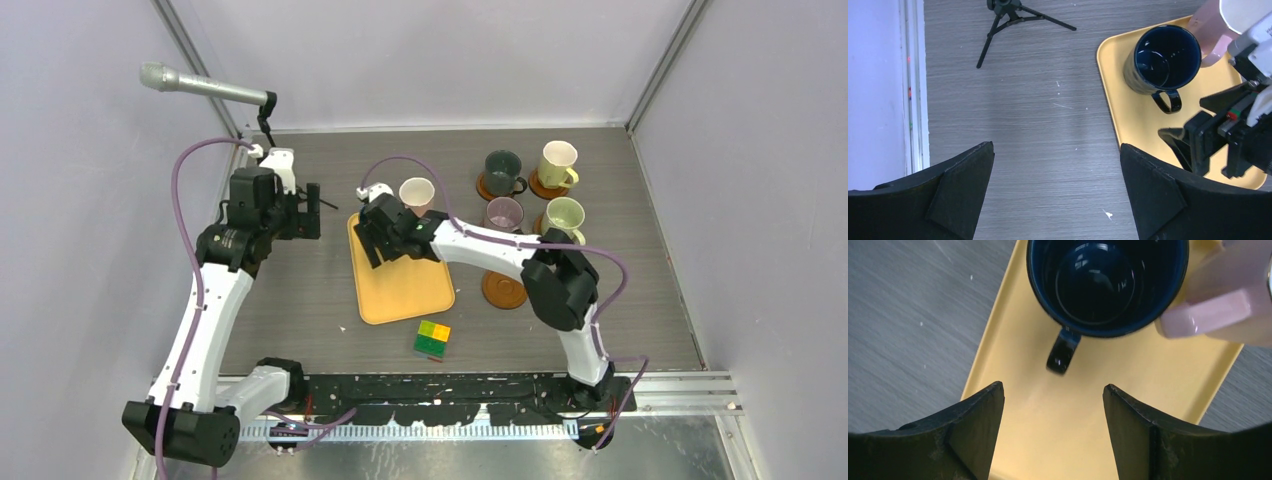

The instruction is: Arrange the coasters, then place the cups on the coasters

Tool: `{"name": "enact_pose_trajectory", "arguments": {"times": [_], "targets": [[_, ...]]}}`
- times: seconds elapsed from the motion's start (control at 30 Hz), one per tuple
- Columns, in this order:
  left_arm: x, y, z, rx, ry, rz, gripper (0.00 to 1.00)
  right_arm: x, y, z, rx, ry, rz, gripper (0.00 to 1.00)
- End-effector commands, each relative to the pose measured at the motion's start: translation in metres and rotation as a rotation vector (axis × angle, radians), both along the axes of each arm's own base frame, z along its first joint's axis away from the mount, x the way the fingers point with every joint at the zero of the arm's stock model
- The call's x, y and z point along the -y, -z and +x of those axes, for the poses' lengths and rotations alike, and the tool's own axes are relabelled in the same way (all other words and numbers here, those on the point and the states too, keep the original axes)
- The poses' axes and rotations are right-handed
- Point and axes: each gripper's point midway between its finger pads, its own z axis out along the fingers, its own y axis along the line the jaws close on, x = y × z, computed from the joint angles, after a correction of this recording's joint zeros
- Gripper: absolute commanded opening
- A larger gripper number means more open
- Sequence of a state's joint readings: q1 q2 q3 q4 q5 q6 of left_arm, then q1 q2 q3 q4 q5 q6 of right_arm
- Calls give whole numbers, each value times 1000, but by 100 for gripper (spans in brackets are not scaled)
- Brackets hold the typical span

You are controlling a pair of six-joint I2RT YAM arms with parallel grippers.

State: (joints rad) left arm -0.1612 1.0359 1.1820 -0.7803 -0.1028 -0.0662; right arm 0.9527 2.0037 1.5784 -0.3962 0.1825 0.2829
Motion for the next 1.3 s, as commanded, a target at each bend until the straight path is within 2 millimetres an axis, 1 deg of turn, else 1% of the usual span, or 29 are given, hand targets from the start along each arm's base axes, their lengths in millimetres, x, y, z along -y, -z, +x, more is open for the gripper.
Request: {"name": "enact_pose_trajectory", "arguments": {"times": [0.0, 0.13, 0.33, 0.47, 0.6, 0.7, 0.87, 1.03, 1.1, 1.13, 1.27], "targets": [[-9, -5, 0, 23, -61, -2, 100, -21, -34, 40, 116, 151, 99, 77], [-8, -8, 0, 33, -60, -7, 100, -20, -23, 52, 124, 203, 50, 73], [-9, -6, -2, 38, -52, 4, 100, -20, 2, 51, 88, 205, 11, 65], [-11, -5, -5, 38, -48, 19, 100, -11, 16, 53, 66, 212, -11, 57], [-12, -4, -5, 46, -42, 26, 100, -5, 19, 60, 67, 200, -17, 48], [-12, -4, -5, 47, -42, 27, 100, -5, 18, 60, 72, 166, -19, 38], [-11, -2, -3, 38, -36, 28, 100, -6, 8, 49, 83, 57, -14, 22], [-10, 0, -4, 30, -29, 28, 100, 8, -6, 34, 101, -24, -27, 3], [-9, 0, -5, 29, -23, 25, 100, 15, -12, 22, 92, -67, -21, 0], [-8, 1, -5, 26, -19, 24, 100, 19, -21, 18, 99, -78, -8, 0], [-7, 2, -5, 16, -10, 22, 100, 33, -45, -1, 107, -160, 65, 0]]}}
